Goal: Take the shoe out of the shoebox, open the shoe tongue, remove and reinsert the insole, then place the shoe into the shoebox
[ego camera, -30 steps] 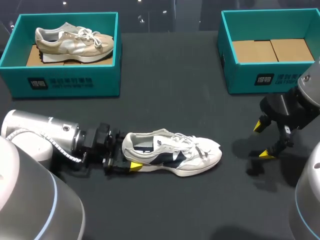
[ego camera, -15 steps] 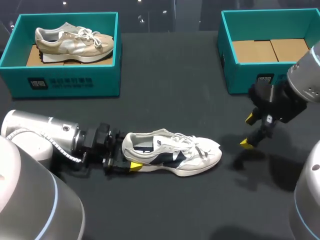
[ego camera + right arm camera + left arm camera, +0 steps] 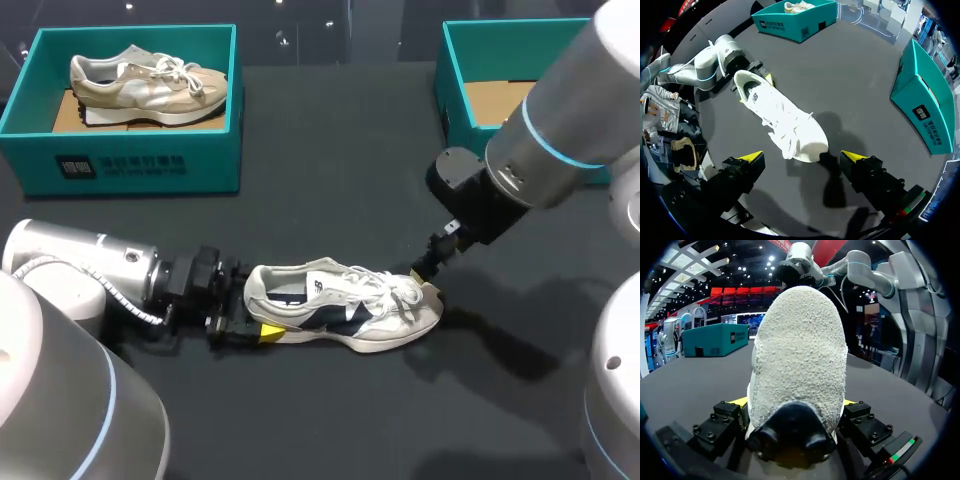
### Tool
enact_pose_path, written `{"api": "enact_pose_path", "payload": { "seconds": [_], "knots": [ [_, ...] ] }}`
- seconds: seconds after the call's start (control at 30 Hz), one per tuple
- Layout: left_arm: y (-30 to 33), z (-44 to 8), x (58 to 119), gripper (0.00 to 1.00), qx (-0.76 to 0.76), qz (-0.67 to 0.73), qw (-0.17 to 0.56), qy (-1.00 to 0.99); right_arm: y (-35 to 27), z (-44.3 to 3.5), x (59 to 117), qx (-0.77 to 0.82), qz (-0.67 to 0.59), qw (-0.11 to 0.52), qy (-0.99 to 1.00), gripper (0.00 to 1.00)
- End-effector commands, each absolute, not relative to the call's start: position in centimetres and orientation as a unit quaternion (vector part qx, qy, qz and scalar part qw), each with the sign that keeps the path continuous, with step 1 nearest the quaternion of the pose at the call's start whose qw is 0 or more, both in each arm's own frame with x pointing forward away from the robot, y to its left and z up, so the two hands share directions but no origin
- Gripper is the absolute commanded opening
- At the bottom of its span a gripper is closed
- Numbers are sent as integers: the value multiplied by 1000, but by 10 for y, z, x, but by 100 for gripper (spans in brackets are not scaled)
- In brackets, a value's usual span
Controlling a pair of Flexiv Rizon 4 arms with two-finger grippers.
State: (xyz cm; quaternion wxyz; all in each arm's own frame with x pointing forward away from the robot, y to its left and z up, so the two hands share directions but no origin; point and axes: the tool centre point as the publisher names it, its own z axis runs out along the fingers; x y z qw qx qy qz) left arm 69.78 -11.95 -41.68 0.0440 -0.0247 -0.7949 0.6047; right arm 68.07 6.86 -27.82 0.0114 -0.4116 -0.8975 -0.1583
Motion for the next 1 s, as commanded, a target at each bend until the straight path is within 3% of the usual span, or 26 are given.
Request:
{"api": "enact_pose_path", "payload": {
  "seconds": [0.03,0.2,0.63,1.0],
  "knots": [
    [-119,-419,699,0,-24,604,42,-795,77,-278,684,-415,-129,6,-900,100],
    [-119,-419,699,0,-24,604,42,-795,85,-272,683,-485,-128,13,-865,100],
    [-119,-419,699,0,-24,604,42,-795,187,-283,698,-626,-10,-17,-780,100],
    [-119,-419,699,0,-24,604,42,-795,187,-283,698,-626,-10,-17,-780,100]
  ]
}}
